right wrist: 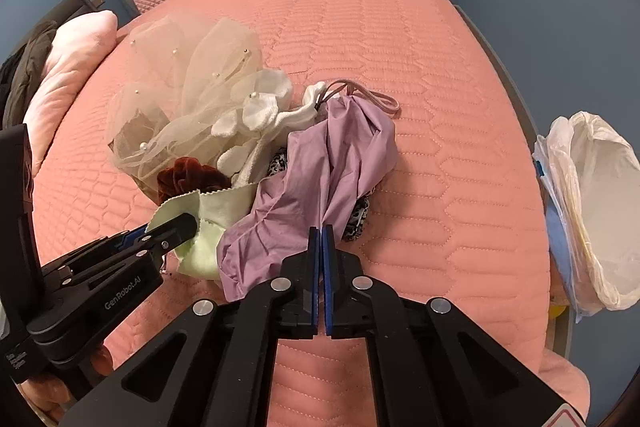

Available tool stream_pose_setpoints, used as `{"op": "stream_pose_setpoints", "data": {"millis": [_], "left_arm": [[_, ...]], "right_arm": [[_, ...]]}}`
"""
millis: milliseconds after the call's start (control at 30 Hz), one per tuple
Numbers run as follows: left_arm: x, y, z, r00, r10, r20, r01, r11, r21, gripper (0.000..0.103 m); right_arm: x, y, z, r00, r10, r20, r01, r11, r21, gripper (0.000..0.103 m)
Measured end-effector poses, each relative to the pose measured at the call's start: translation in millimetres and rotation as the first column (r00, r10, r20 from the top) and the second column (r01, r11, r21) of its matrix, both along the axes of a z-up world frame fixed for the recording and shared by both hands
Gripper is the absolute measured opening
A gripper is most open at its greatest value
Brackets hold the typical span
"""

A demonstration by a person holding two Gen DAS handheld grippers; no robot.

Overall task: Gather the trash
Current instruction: 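Reach the right tool to the lilac cloth and close on it, then carry the lilac cloth to the wastebasket and open the right tool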

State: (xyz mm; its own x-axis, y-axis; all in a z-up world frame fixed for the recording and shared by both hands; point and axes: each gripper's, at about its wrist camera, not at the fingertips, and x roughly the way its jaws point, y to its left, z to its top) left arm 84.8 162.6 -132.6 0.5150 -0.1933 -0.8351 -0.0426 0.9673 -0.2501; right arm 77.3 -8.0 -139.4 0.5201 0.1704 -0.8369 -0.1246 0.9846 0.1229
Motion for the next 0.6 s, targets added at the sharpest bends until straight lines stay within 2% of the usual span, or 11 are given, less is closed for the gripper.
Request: {"op": "stream_pose_setpoints", "data": {"millis": [100, 200, 433, 600], "left_arm": [[-7.4, 0.1, 13.9, 1.000, -0.008, 0.025, 0.009, 1.000, -0.018, 0.006], [-18.8, 1.3, 33.3, 0.997, -0.023, 0.067, 0.025, 0.999, -0.024, 0.004], [-45.8, 1.7, 81.9, 0.985, -0.068, 0.157, 0.073, 0.997, -0.027, 0.004], [-52.5, -14.3, 118.9, 0.967, -0.107, 0.231, 0.115, 0.993, -0.021, 0.004]], "right_arm": [[-6.8, -1.3, 18.6, 0.999, 0.000, 0.045, 0.000, 1.000, 0.006, 0.001], [-17.1, -2.5, 43.4, 0.994, 0.004, 0.106, -0.004, 1.000, 0.001, 0.001], [-36.1, -17.4, 105.2, 0.972, -0.014, 0.236, 0.008, 1.000, 0.026, 0.001], [-46.6, -41.5, 151.1, 0.946, -0.045, 0.322, 0.031, 0.998, 0.049, 0.001]]}}
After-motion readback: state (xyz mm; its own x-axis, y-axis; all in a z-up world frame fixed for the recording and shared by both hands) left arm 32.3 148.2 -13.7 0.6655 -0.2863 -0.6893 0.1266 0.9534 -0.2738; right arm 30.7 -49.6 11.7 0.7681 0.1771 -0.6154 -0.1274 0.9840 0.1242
